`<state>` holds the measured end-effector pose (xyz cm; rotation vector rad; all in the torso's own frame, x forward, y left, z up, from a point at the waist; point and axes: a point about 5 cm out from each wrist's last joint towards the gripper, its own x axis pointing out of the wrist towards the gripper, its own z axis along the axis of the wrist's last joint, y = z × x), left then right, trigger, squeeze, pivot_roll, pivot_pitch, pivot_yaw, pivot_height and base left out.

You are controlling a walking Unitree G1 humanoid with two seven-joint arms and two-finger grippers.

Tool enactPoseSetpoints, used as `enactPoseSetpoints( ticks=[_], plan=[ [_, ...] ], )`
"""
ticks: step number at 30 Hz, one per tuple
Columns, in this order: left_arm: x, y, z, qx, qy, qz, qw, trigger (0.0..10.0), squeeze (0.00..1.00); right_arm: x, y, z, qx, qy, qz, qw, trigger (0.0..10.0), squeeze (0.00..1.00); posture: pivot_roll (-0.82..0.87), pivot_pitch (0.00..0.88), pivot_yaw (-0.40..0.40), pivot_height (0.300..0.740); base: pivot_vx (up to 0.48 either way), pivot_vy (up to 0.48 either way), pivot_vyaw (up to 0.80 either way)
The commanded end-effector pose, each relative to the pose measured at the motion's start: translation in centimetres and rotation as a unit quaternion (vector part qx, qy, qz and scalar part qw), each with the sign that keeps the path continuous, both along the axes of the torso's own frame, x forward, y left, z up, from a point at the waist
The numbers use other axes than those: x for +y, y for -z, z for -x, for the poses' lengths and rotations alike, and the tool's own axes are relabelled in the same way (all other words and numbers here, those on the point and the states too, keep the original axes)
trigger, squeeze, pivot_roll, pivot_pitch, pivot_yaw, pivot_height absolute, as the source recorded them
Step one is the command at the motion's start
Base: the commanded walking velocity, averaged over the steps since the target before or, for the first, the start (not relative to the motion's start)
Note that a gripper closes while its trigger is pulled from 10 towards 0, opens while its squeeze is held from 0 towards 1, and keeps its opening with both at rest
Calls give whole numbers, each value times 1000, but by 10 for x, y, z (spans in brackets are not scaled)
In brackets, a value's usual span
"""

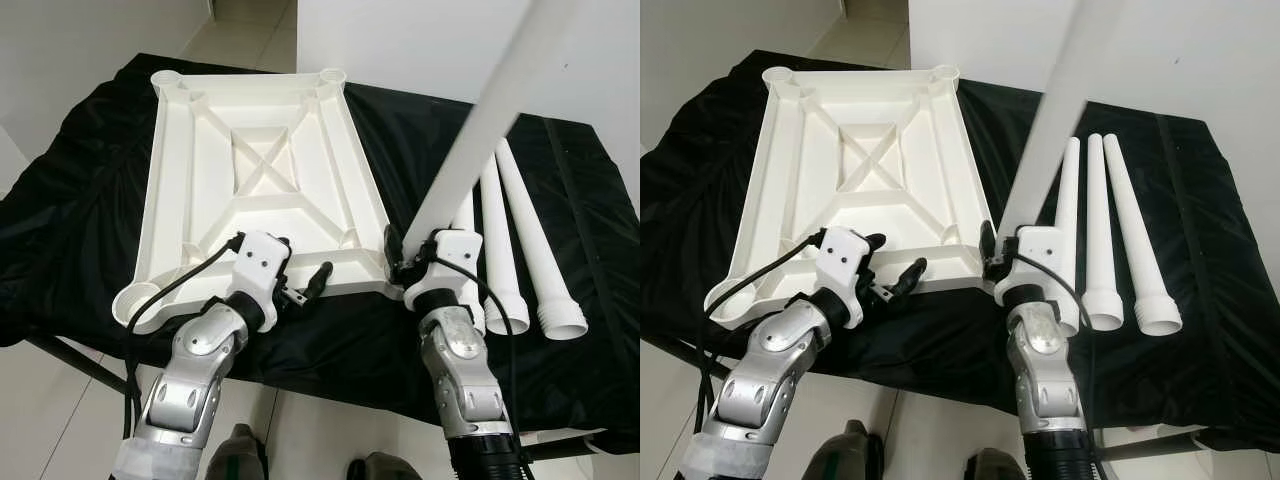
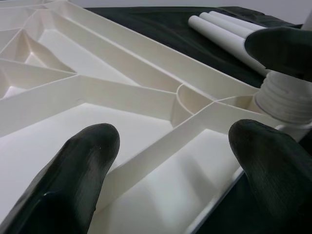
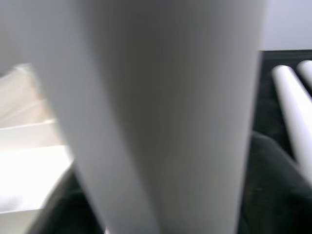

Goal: Building children table

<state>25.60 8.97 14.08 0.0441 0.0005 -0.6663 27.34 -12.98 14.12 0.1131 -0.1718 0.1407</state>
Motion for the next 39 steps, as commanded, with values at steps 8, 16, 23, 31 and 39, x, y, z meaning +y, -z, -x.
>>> enactPoseSetpoints(
  ticks=[8, 16, 23, 31, 39],
  plan=[
    [-19, 0, 16, 9, 118, -4, 993, 10000, 0, -14, -7, -9, -5, -150, 69, 986, 10000, 0, 44, 13, -27, 740, 0, 0, 0],
    [-24, 8, 25, 35, 145, 0, 989, 10000, 0, -28, 1, -13, 26, -236, 113, 965, 10000, 0, 50, 12, -36, 740, 0, 0, 0],
    [-17, 7, 24, 24, 142, -13, 989, 10000, 0, -24, 4, -9, 40, -264, 70, 961, 10000, 0, 59, 17, -43, 740, 0, 0, 0],
    [-14, 4, 22, 21, 143, -20, 989, 10000, 0, 11, -1, 4, 38, -313, -64, 947, 10000, 0, 65, 28, -39, 740, 0, 0, 0],
    [-18, 0, 18, 13, 153, -20, 988, 10000, 0, 6, 3, 4, 33, -306, -14, 951, 10000, 0, 56, 37, -26, 740, 0, 0, 0]
  ],
)
